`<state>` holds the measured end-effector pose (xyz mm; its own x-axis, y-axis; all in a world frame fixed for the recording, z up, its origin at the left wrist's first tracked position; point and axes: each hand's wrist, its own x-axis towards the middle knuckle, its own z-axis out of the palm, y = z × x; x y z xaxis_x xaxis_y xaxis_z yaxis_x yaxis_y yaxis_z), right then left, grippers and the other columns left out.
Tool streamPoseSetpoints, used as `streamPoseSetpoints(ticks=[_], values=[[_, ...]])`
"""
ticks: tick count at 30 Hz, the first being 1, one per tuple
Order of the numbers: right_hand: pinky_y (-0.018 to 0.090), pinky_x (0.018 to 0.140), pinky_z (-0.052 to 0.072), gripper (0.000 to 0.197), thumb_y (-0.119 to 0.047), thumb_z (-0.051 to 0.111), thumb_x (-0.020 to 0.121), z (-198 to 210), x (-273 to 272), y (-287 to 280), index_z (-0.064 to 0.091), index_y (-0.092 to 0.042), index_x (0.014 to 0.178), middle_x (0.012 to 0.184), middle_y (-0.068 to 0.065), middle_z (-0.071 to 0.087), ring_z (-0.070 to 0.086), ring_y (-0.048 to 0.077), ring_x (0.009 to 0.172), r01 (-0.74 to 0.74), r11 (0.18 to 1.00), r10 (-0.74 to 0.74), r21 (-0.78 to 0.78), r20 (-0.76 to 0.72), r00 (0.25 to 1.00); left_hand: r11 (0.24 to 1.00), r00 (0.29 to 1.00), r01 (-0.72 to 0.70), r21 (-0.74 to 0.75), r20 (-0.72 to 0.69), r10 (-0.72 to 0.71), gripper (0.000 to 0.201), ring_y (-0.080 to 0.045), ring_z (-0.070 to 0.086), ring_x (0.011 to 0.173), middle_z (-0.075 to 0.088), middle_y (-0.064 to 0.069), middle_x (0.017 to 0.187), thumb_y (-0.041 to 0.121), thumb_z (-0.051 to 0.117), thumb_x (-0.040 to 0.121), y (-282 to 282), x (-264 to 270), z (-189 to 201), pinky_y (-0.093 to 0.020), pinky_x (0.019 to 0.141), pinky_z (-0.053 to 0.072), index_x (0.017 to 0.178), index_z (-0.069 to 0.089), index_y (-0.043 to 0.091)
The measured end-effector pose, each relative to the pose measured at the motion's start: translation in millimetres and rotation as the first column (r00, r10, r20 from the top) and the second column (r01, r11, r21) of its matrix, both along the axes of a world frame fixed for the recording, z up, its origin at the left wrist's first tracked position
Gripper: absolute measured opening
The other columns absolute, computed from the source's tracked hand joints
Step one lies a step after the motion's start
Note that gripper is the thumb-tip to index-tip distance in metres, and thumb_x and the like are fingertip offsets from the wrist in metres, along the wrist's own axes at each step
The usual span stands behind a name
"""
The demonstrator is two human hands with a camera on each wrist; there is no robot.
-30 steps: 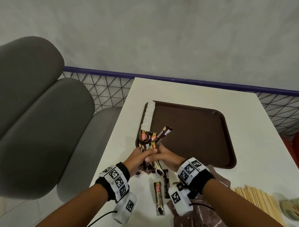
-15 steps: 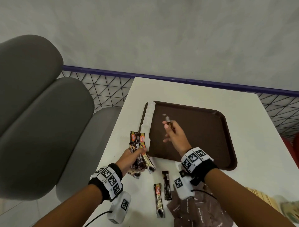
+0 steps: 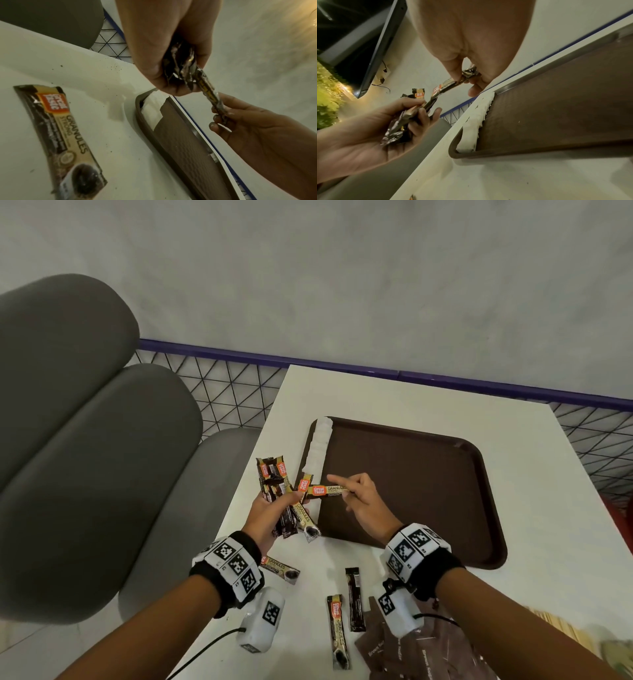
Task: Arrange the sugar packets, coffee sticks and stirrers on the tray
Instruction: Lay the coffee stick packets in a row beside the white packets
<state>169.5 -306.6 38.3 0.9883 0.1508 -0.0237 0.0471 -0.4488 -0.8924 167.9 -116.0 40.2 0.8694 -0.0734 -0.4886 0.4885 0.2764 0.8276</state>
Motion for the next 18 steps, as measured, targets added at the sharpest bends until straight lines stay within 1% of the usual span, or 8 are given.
streamPoseSetpoints(ticks=[2, 5, 6, 9, 12, 14, 16, 18], values=[[0.035, 0.097, 0.041, 0.039, -0.002, 0.036, 0.096, 0.7, 1.0, 1.4, 0.053, -0.020, 0.127, 0.091, -0.011, 0.033, 0.036, 0.017, 0.099, -0.017, 1.000, 0.017, 0.009, -0.012, 1.000, 1.000, 1.000, 0.000, 0.006, -0.005, 0.000, 0.043, -0.030, 0.065, 0.094, 0.065, -0.021, 0.114, 0.008, 0.066, 0.083, -2.3, 2.7, 0.5, -0.040, 0.082, 0.053, 0.124, 0.053, 0.004], [0.014, 0.077, 0.046, 0.038, -0.002, 0.039, 0.095, 5.0, 2.5, 2.5, 0.051, -0.019, 0.128, 0.091, -0.008, 0.036, 0.043, 0.011, 0.084, 0.005, 0.997, -0.002, 0.072, -0.048, 0.999, 0.999, 1.000, 0.018, 0.038, 0.007, -0.018, 0.039, -0.025, 0.068, 0.090, 0.068, -0.019, 0.108, 0.007, 0.066, 0.083, -7.0, 6.2, 1.8, -0.035, 0.075, 0.053, 0.120, 0.055, 0.004], [0.011, 0.071, 0.047, 0.037, -0.002, 0.042, 0.095, 6.2, 3.1, 2.2, 0.050, -0.018, 0.127, 0.092, -0.006, 0.039, 0.046, 0.010, 0.078, 0.028, 0.995, -0.021, 0.099, -0.070, 0.997, 0.999, 1.000, 0.007, 0.041, 0.009, -0.007, 0.038, -0.025, 0.068, 0.089, 0.068, -0.019, 0.106, 0.006, 0.066, 0.083, -8.5, 7.7, 1.5, -0.034, 0.073, 0.052, 0.119, 0.056, 0.003], [0.015, 0.066, 0.050, 0.032, -0.004, 0.053, 0.090, 5.8, 6.5, -2.6, 0.050, -0.018, 0.119, 0.095, 0.001, 0.052, 0.055, 0.012, 0.066, 0.152, 0.948, -0.103, 0.278, -0.184, 0.978, 0.998, 0.999, -0.044, 0.041, 0.002, 0.044, 0.034, -0.029, 0.064, 0.092, 0.067, -0.018, 0.104, 0.005, 0.066, 0.082, -11.6, 12.4, 0.7, -0.037, 0.077, 0.052, 0.115, 0.058, 0.004], [0.029, 0.069, 0.051, 0.017, -0.007, 0.057, 0.088, 4.9, 13.4, -11.3, 0.058, -0.012, 0.104, 0.086, 0.004, 0.060, 0.058, 0.012, 0.060, 0.297, 0.841, -0.152, 0.453, -0.329, 0.932, 0.997, 0.997, -0.071, 0.039, 0.021, 0.070, 0.030, -0.027, 0.066, 0.084, 0.068, -0.016, 0.098, 0.005, 0.065, 0.083, -13.7, 19.8, -0.2, -0.033, 0.069, 0.051, 0.111, 0.058, 0.007], [0.027, 0.061, 0.050, 0.008, -0.008, 0.057, 0.088, 5.1, 19.4, -18.1, 0.064, -0.009, 0.091, 0.079, 0.006, 0.060, 0.054, 0.011, 0.057, 0.308, 0.841, -0.161, 0.444, -0.339, 0.927, 0.996, 0.997, -0.078, 0.039, 0.030, 0.077, 0.031, -0.029, 0.066, 0.086, 0.068, -0.016, 0.100, 0.006, 0.066, 0.082, -15.1, 25.6, -1.1, -0.034, 0.070, 0.052, 0.112, 0.058, 0.007], [0.021, 0.053, 0.047, 0.009, -0.007, 0.058, 0.087, 5.0, 27.4, -22.5, 0.066, -0.008, 0.085, 0.073, 0.006, 0.060, 0.050, 0.010, 0.055, 0.309, 0.857, -0.182, 0.413, -0.318, 0.930, 0.996, 0.997, -0.078, 0.032, 0.033, 0.077, 0.033, -0.031, 0.066, 0.090, 0.068, -0.017, 0.102, 0.006, 0.067, 0.081, -16.1, 32.4, -2.0, -0.035, 0.072, 0.053, 0.113, 0.059, 0.006], [0.016, 0.048, 0.043, 0.009, -0.005, 0.058, 0.087, 4.9, 39.4, -25.6, 0.066, -0.008, 0.083, 0.070, 0.005, 0.059, 0.047, 0.007, 0.054, 0.342, 0.856, -0.233, 0.387, -0.301, 0.925, 0.996, 0.995, -0.085, -0.001, 0.046, 0.085, 0.025, -0.028, 0.066, 0.082, 0.068, -0.017, 0.097, 0.005, 0.067, 0.081, -16.8, 39.2, -0.5, -0.034, 0.068, 0.055, 0.106, 0.061, 0.006]])
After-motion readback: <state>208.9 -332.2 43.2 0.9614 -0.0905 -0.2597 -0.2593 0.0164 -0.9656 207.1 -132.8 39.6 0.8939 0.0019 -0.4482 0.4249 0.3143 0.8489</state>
